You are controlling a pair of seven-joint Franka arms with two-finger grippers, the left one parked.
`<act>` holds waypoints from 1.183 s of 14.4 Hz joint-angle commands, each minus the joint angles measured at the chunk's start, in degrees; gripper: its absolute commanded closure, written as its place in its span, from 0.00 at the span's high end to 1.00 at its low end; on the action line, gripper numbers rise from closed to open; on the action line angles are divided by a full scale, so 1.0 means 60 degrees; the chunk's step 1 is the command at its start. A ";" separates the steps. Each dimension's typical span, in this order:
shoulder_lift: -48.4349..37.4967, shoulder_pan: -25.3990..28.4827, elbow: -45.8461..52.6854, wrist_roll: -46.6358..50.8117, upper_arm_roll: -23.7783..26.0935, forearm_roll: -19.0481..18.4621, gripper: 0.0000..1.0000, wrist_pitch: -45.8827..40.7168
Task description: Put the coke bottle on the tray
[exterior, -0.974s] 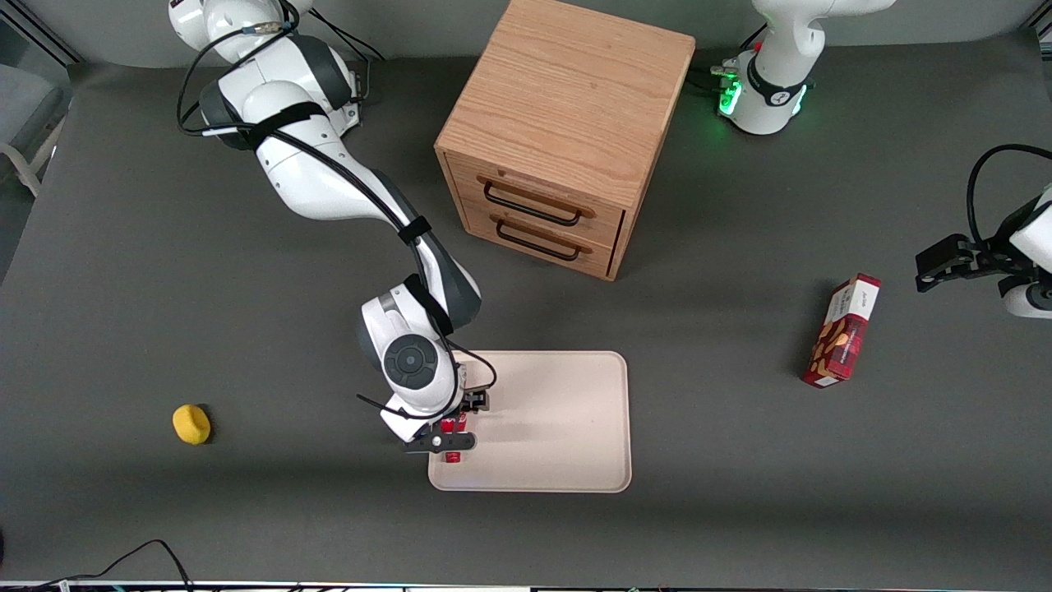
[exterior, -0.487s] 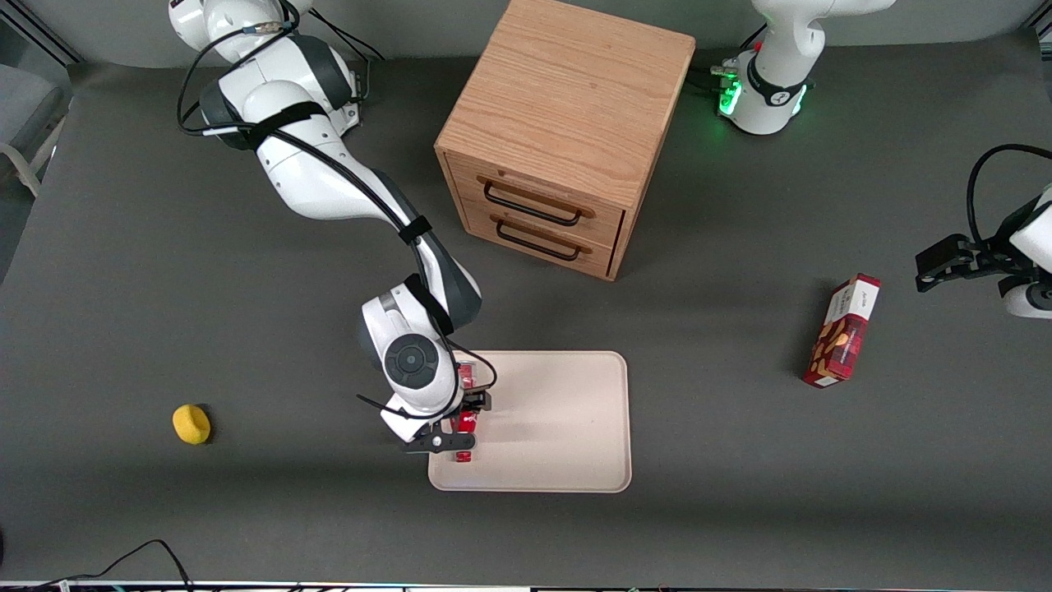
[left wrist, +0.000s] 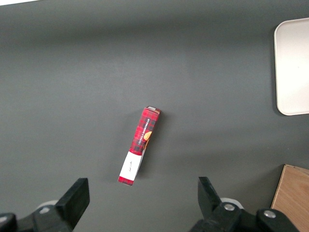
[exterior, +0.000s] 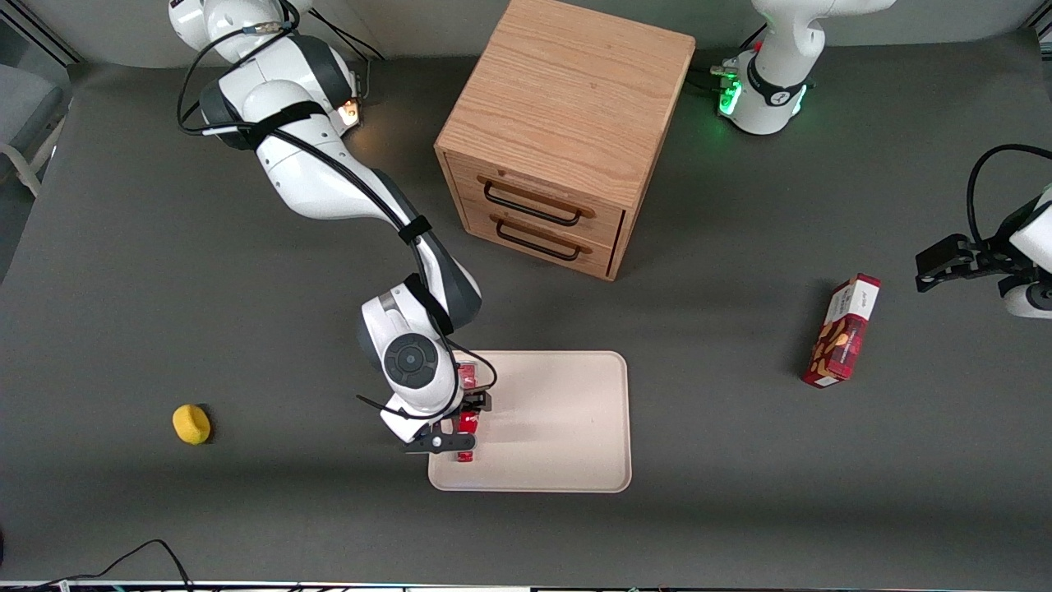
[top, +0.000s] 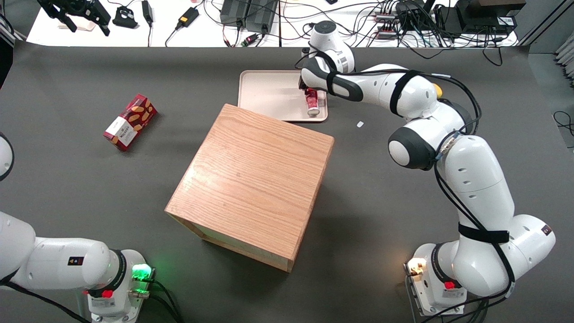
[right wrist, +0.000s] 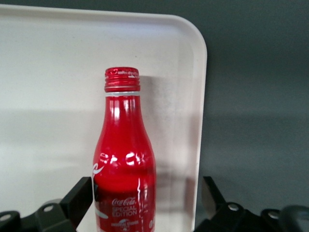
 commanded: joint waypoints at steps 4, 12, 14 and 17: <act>-0.0321 0.0006 0.0227 -0.0032 -0.0080 0.0001 1.00 -0.0761; -0.3814 -0.1060 -0.2575 -0.0629 0.0562 0.0747 1.00 -0.2886; -0.5893 -0.1837 -0.4743 -0.1275 0.0958 0.0763 1.00 -0.2887; -0.8649 -0.2950 -0.7120 -0.2517 0.1033 0.0792 1.00 -0.3003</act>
